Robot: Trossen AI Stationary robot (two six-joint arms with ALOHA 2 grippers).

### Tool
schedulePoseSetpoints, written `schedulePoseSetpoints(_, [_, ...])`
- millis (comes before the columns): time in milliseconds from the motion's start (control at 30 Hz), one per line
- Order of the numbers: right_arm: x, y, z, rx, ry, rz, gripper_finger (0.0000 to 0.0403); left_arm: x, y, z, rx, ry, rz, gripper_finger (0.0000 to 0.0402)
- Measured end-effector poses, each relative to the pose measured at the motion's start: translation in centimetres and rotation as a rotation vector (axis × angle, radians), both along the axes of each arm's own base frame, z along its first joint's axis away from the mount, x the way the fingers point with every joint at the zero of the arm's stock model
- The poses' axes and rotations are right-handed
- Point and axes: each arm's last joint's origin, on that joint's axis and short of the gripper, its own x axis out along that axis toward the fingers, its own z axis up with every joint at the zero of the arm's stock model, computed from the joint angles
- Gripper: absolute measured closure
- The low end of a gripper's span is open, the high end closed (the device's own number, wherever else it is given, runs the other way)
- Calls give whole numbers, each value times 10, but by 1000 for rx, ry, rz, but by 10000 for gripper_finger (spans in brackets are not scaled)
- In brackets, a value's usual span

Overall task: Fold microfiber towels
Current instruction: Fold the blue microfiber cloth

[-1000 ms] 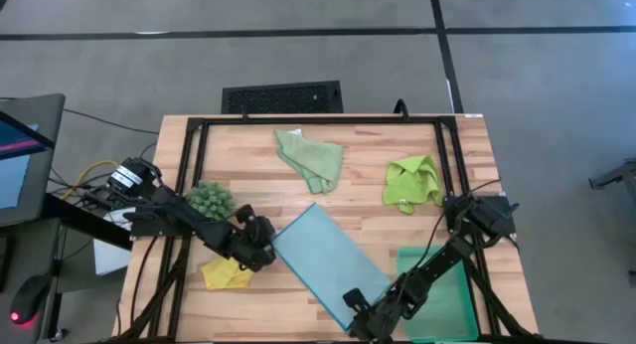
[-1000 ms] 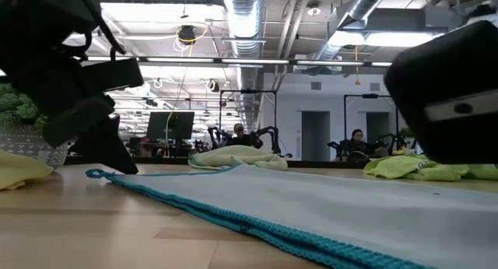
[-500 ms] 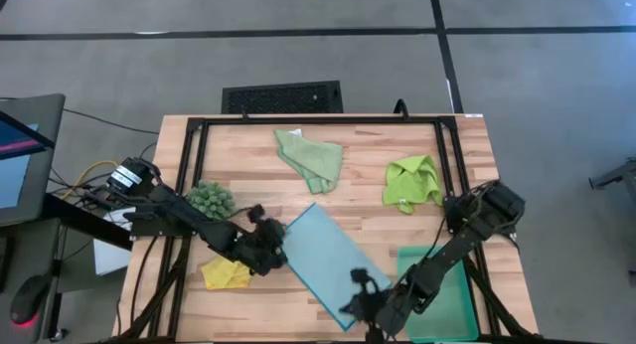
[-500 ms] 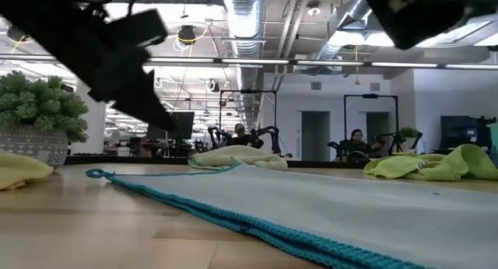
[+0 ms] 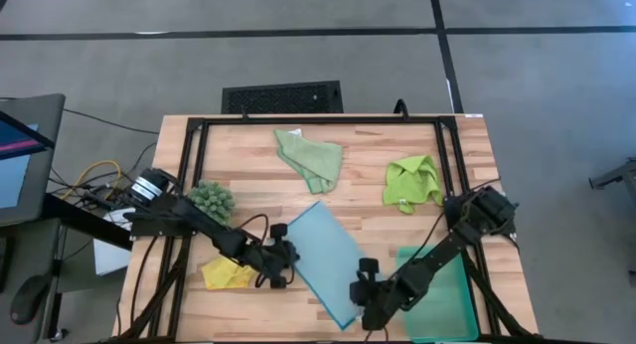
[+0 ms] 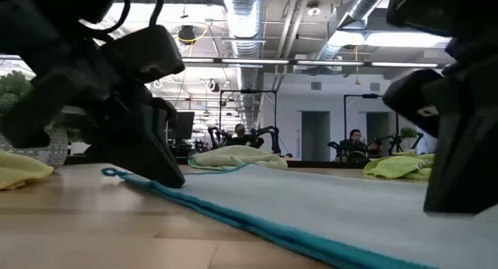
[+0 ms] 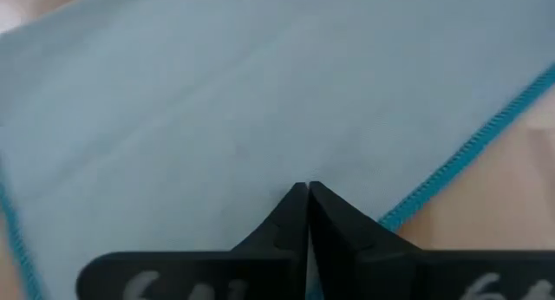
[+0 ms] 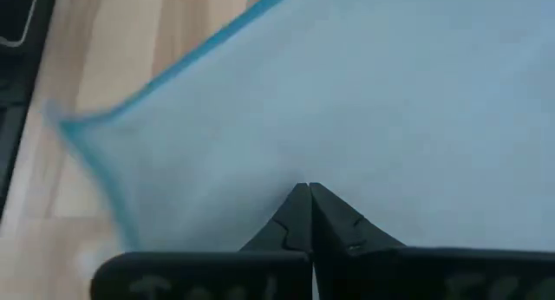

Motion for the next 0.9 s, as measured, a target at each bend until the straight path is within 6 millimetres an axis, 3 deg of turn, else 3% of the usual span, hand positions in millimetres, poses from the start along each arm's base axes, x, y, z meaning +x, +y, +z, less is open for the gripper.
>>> schedulePoseSetpoints(233, [12,20,16,125,-191,214,387,-18,8,20,115,58,39,397])
schedulePoseSetpoints(367, [11,26,19,114,-241,270,388,-22,7,42,124,-40,94,401])
schedulePoseSetpoints(533, [10,16,19,0,-247,136,393,-12,-1,50,40,-160,50,401])
schedulePoseSetpoints(733, [-17,-1,29,-101,-71,-49,391,10,-15,38,-97,-249,-155,401])
schedulePoseSetpoints(900, [-28,-1,21,-118,5,-65,390,16,-18,32,14,-137,-214,401])
